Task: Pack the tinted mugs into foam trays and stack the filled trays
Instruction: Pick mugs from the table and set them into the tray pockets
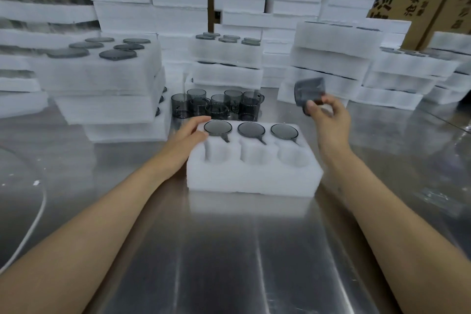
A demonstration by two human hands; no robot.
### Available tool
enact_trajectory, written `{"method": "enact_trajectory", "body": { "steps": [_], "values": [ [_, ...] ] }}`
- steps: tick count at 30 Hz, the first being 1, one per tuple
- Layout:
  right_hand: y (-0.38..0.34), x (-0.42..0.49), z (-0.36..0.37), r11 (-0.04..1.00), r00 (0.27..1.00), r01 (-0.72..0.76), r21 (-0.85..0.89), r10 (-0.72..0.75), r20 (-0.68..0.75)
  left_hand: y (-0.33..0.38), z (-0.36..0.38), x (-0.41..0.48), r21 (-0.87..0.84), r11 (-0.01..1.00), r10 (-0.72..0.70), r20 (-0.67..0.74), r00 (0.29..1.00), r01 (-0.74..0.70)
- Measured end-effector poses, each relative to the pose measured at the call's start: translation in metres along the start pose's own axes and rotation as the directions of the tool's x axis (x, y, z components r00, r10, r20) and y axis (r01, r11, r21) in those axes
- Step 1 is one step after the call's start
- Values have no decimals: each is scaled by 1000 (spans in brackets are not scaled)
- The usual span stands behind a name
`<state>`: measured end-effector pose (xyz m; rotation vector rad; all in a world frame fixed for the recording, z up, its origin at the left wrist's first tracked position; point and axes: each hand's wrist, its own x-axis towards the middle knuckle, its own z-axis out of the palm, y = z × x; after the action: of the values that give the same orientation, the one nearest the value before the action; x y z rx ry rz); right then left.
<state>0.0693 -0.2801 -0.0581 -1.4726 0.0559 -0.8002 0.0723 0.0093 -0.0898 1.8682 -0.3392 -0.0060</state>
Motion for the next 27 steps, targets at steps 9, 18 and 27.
{"method": "enact_trajectory", "body": {
  "steps": [9,18,27],
  "values": [
    [-37,-56,66,972,927,235,-24,-217,305,-5,11,3,223,974,74,-167,983,-36],
    [-31,-67,66,966,834,226,-127,-124,538,-5,-1,0,-52,998,33,41,999,-30],
    [-37,-76,68,925,827,344,-160,-217,519,-6,-1,1,-40,998,53,54,997,-51]
  ]
}}
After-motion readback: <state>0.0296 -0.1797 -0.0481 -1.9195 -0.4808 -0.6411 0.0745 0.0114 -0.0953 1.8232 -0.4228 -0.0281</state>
